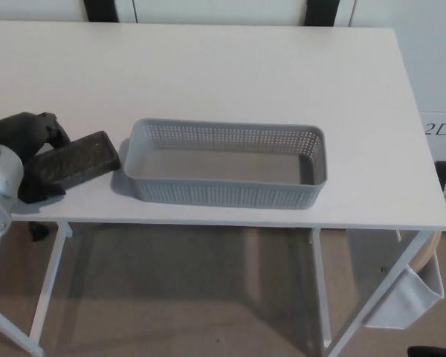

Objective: The robot walks towards a desk on which an eraser is kept on the left hand side and a container is kept on the right hand side. The robot picks up the eraser using its left hand and places it in the container.

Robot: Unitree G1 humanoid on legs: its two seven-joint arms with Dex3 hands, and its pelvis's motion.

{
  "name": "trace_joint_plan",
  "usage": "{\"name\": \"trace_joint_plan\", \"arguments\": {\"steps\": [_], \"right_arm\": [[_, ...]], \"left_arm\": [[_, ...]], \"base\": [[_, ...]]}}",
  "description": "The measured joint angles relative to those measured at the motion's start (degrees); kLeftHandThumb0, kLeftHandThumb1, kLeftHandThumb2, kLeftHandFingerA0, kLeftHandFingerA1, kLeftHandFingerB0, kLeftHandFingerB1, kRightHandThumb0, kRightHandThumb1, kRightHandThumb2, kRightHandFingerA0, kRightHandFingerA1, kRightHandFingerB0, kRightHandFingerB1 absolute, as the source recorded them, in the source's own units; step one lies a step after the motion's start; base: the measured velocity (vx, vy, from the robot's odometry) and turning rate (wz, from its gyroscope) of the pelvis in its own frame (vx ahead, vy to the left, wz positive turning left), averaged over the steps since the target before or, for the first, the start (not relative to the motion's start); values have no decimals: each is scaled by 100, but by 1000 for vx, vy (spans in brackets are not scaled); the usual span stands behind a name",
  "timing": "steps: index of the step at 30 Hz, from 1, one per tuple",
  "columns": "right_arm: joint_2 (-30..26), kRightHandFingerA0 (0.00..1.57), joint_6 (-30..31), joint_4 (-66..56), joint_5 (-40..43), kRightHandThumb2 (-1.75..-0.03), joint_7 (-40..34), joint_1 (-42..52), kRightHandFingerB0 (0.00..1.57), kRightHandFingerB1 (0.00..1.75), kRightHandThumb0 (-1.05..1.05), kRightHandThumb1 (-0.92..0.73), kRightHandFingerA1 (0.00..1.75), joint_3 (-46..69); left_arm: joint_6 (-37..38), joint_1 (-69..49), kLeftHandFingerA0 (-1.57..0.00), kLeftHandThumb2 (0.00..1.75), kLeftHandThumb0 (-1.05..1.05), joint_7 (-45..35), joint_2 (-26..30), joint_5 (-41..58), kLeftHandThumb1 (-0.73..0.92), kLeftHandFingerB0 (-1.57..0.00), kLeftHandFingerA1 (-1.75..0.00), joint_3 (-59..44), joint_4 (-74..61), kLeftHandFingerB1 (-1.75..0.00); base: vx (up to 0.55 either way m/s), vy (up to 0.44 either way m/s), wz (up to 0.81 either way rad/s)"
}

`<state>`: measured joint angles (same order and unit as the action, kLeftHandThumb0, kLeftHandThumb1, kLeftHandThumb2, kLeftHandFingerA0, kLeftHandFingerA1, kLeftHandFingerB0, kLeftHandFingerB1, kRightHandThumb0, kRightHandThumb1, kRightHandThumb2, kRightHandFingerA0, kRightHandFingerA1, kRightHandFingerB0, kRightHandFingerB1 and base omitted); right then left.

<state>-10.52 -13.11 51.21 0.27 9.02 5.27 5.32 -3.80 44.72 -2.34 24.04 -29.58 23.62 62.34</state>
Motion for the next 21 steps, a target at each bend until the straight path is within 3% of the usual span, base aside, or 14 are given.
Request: {"name": "trace_joint_plan", "arguments": {"steps": [3,6,8,12,17,21], "right_arm": [[-9,78,29,-4,-8,-53,-3,-7,52,49,-24,-45,58,-22],[-35,78,57,-1,-25,-53,-20,-30,51,49,-23,-45,59,-42],[-50,78,73,-1,-27,-53,-21,-50,52,49,-23,-46,58,-43],[-58,77,131,-33,-35,-53,-31,-50,52,49,-22,-47,58,-49],[-66,77,161,-60,-42,-53,-29,-53,52,49,-23,-46,58,-53],[-102,78,168,-60,-46,-53,-21,-55,51,49,-24,-45,59,-54]], "left_arm": [[42,-62,-103,67,-18,-31,22,70,81,-74,-122,-164,-67,-84],[99,-162,-105,65,-22,-24,24,207,86,-73,-125,-513,-137,-85],[139,-268,-105,65,-22,-24,23,350,84,-73,-128,-815,-232,-74],[144,-389,-106,67,-25,35,-50,646,79,-84,-134,-1514,-430,-81],[144,-377,-103,67,-26,322,-252,1046,83,-78,-144,-2430,-636,-92],[138,-339,-104,67,-27,489,-401,1286,82,-81,-144,-2819,-1089,-92]], "base": [[0,0,0],[0,0,0],[0,0,0],[0,0,0],[0,0,0],[0,0,0]]}}
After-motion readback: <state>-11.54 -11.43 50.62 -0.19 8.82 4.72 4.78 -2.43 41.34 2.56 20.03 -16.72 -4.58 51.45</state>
